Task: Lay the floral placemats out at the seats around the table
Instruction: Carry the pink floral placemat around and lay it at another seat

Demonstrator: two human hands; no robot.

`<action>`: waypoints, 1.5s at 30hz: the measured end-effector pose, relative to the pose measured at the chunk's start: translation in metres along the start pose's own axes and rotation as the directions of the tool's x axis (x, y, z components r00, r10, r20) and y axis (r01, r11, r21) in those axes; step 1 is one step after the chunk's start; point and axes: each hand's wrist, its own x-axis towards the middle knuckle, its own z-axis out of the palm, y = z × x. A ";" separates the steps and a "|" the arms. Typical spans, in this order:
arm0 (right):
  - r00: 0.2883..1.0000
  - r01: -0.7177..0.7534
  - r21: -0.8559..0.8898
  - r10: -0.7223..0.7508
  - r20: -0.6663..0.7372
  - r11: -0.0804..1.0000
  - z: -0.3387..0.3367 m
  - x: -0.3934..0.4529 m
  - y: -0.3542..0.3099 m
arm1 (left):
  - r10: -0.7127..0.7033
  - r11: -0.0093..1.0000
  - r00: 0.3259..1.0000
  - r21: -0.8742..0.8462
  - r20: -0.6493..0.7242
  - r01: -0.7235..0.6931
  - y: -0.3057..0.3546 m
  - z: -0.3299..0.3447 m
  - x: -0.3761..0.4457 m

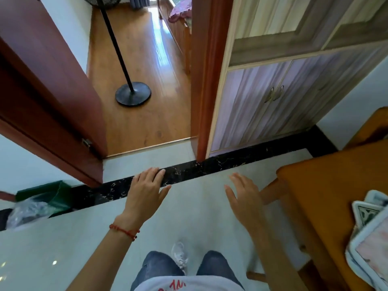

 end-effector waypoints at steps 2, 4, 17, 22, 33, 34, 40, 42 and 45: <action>0.999 -0.040 0.003 0.040 -0.028 0.999 0.002 0.008 0.006 | 0.052 0.999 0.998 0.004 0.022 -0.052 0.001 -0.002 0.024; 0.996 -0.068 0.025 0.070 -0.058 0.997 -0.001 0.013 0.013 | 0.101 0.995 0.995 -0.002 0.027 -0.101 0.007 -0.002 0.045; 0.893 -0.372 0.070 0.378 -0.244 0.925 -0.055 0.015 0.102 | 0.506 0.862 0.861 -0.039 0.056 -0.505 0.141 0.010 0.166; 0.784 -0.525 0.106 0.528 -0.325 0.844 -0.074 -0.011 0.137 | 0.638 0.769 0.759 -0.054 0.126 -0.637 0.208 0.026 0.191; 0.506 -0.755 0.229 0.768 -0.392 0.614 -0.100 -0.061 0.185 | 0.862 0.490 0.465 -0.096 0.201 -0.866 0.336 0.032 0.204; 0.473 -0.769 0.247 0.786 -0.398 0.589 -0.102 -0.064 0.188 | 0.873 0.465 0.436 -0.101 0.218 -0.880 0.346 0.034 0.206; 0.304 -0.842 0.316 0.868 -0.394 0.438 -0.111 -0.070 0.210 | 0.919 0.325 0.276 -0.144 0.282 -0.935 0.408 0.046 0.226; 0.237 -0.856 0.344 0.885 -0.401 0.385 -0.115 -0.069 0.215 | 0.928 0.283 0.230 -0.153 0.294 -0.947 0.427 0.047 0.234; 0.147 -0.864 0.385 0.895 -0.420 0.323 -0.118 -0.066 0.224 | 0.943 0.217 0.166 -0.156 0.287 -0.964 0.455 0.052 0.245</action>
